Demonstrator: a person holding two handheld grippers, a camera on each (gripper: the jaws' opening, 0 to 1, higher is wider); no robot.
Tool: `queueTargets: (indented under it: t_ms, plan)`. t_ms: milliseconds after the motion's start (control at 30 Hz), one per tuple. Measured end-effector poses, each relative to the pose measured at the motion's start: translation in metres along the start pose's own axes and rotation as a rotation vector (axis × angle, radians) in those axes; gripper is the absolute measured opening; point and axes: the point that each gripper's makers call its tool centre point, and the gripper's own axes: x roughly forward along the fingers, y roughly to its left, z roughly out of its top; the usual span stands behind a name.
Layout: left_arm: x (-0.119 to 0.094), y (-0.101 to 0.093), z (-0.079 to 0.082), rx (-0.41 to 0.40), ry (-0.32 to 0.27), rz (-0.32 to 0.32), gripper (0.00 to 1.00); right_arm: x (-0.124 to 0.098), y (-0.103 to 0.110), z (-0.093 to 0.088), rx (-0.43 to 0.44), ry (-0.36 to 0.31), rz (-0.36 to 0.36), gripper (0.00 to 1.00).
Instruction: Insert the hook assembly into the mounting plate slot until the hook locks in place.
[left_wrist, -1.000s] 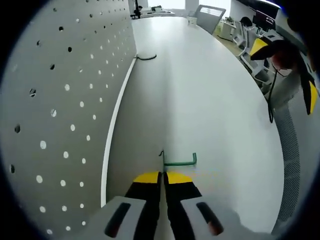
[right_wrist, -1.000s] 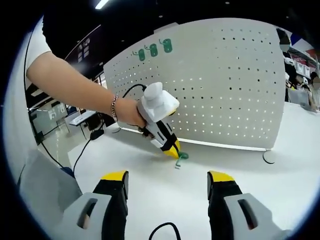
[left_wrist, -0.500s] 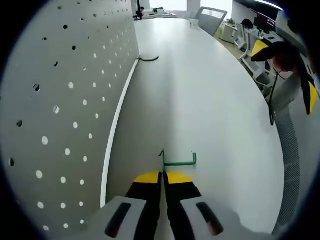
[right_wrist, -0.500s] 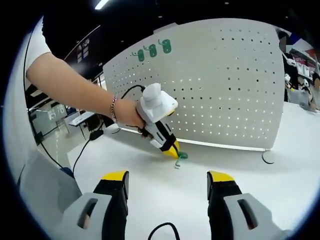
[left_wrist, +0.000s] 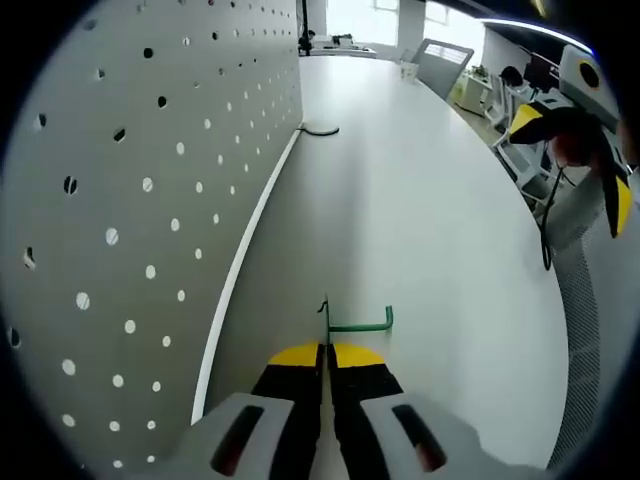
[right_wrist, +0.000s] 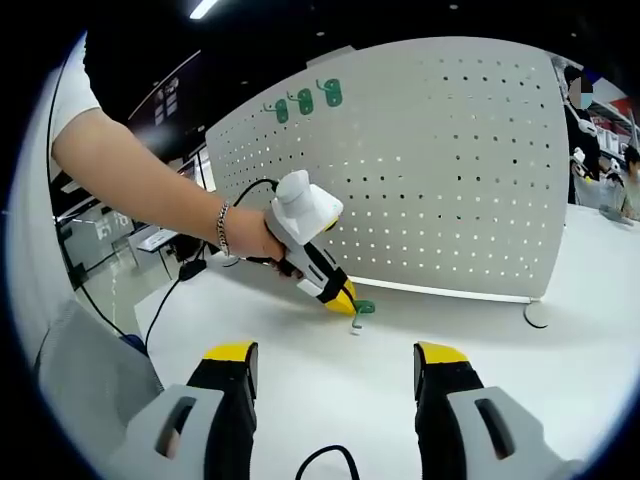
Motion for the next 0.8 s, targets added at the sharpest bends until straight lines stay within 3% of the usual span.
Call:
queueTargets:
  t_ms: [100, 267, 400, 800]
  plan:
    - [0.000, 0.000, 0.001, -0.003, -0.007, 0.000, 0.02, 0.000, -0.001, 0.000, 0.001, -0.002, -0.001, 0.61]
    - [-0.011, 0.000, 0.027, -0.083, -0.161, 0.012, 0.02, -0.001, -0.001, 0.002, 0.003, -0.006, -0.003, 0.61]
    - [-0.013, -0.002, 0.028, -0.089, -0.184, 0.022, 0.02, -0.001, -0.001, 0.002, -0.002, -0.008, -0.005, 0.61]
    - [-0.036, 0.005, 0.044, -0.168, -0.330, 0.058, 0.02, -0.002, -0.001, 0.005, -0.010, -0.015, -0.008, 0.61]
